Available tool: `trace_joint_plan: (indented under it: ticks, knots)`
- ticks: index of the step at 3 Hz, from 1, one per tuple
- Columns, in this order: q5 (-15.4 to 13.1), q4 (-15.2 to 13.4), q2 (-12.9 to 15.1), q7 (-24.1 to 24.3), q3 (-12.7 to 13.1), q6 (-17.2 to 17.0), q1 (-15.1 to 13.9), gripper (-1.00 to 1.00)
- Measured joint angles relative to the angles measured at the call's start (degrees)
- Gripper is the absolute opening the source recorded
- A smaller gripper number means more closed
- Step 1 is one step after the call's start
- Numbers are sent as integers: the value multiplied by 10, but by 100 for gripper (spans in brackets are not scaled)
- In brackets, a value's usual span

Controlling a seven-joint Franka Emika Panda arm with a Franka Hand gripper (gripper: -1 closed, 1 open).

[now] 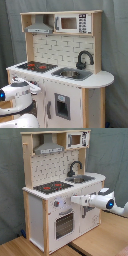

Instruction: Play with the kitchen

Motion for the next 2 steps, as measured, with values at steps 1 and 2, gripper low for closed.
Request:
trace_joint_plan:
  ticks: [1, 2]
  knots:
    - [0, 0, 1, 64, 0, 0, 0, -100]
    - [0, 0, 1, 135, 0, 0, 0, -100]
